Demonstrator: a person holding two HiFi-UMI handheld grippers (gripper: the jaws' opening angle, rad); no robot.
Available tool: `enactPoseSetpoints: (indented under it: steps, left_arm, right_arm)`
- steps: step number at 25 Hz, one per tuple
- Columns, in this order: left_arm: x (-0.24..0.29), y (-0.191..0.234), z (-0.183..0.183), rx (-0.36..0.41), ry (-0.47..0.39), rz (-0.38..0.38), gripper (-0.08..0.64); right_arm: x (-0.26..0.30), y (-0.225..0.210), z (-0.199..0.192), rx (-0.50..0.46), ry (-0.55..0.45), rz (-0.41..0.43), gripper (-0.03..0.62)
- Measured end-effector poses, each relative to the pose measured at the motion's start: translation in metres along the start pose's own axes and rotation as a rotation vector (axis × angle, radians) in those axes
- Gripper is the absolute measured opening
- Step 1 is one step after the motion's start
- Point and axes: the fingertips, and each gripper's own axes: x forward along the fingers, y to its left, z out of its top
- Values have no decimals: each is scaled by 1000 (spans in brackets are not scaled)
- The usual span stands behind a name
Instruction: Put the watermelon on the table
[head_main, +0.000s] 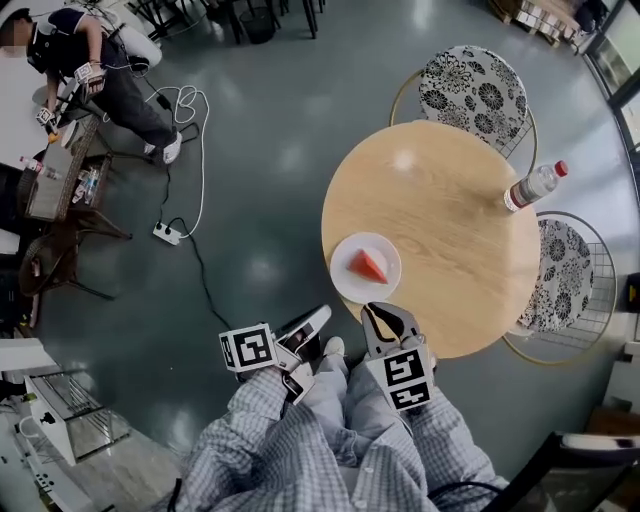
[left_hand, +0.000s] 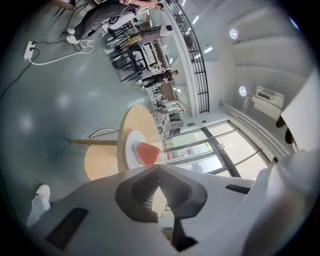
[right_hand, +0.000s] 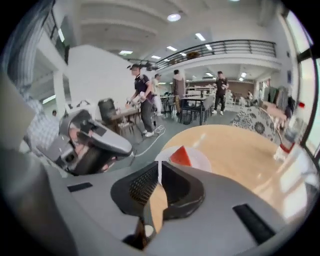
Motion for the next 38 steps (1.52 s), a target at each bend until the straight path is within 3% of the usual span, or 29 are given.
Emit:
enactPoseSetpoints:
  steps: [4, 10, 17, 24, 38]
  left_arm:
    - [1, -35, 2, 101, -2, -51, 6]
    - [7, -88, 7, 218, -11, -126, 7]
    - [11, -147, 22, 416, -37, -185, 6]
    - [13, -188, 30, 714, -108, -187, 7]
    - [-9, -187, 45, 732, -161, -152, 6]
  right_arm:
    - [-42, -21, 11, 226, -115, 4, 8]
    - [-94, -45, 33, 356, -244, -27, 6]
    - [-134, -64, 82, 378, -422, -75, 6]
    - [-152, -72, 107, 345, -497, -82, 6]
    - [-147, -80, 109, 317, -483, -130, 6]
